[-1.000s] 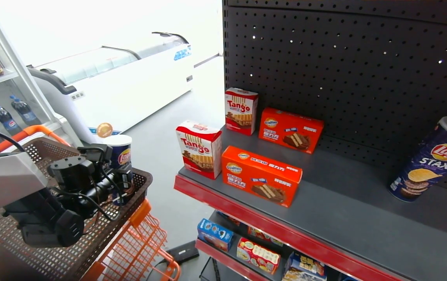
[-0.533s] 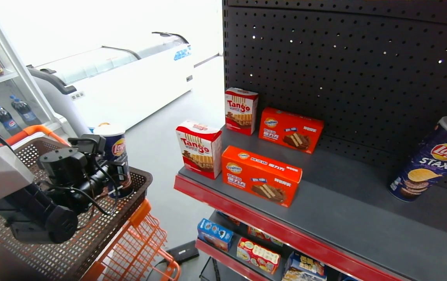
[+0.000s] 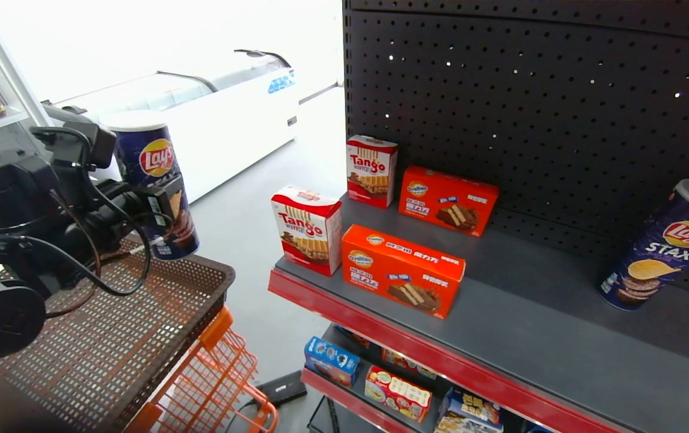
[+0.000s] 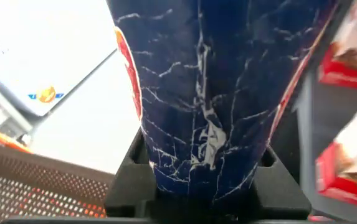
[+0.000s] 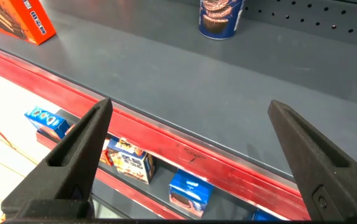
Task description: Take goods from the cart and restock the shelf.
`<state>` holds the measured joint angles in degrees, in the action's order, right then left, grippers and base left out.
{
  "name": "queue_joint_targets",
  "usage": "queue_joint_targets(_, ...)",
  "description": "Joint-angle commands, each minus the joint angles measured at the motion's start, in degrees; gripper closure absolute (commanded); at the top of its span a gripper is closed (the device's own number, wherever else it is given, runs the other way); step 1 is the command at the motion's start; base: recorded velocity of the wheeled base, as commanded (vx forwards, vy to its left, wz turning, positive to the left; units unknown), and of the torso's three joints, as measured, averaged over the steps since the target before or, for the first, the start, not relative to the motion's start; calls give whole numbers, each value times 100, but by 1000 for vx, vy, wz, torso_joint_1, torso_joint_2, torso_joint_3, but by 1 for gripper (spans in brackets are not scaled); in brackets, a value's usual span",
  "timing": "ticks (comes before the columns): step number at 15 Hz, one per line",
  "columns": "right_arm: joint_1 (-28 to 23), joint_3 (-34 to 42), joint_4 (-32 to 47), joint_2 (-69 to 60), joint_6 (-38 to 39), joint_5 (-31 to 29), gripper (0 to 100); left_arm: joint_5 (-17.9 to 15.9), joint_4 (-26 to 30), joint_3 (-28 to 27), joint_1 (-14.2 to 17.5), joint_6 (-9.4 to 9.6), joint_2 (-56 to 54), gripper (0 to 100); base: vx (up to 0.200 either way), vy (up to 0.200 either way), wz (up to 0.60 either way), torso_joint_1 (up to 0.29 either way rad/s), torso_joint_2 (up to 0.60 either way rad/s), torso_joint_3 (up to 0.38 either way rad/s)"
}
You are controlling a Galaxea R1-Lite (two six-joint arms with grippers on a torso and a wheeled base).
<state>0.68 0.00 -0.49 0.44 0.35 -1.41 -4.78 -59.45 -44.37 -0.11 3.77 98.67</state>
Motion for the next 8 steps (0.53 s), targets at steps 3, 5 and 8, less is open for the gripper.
queue_joint_targets(3, 2, 0, -4, 0, 0, 1, 0, -208, 1155, 166, -560, -78, -1676, 100, 0, 0, 0, 0, 0, 0)
queue_joint_targets(5, 2, 0, 5, 0, 0, 1, 0, -603, 1437, 412, -877, -87, -2036, 100, 0, 0, 0, 0, 0, 0)
queue_joint_targets(8, 2, 0, -4, 0, 0, 1, 0, -858, 1560, 570, -1202, -122, -2098, 100, 0, 0, 0, 0, 0, 0)
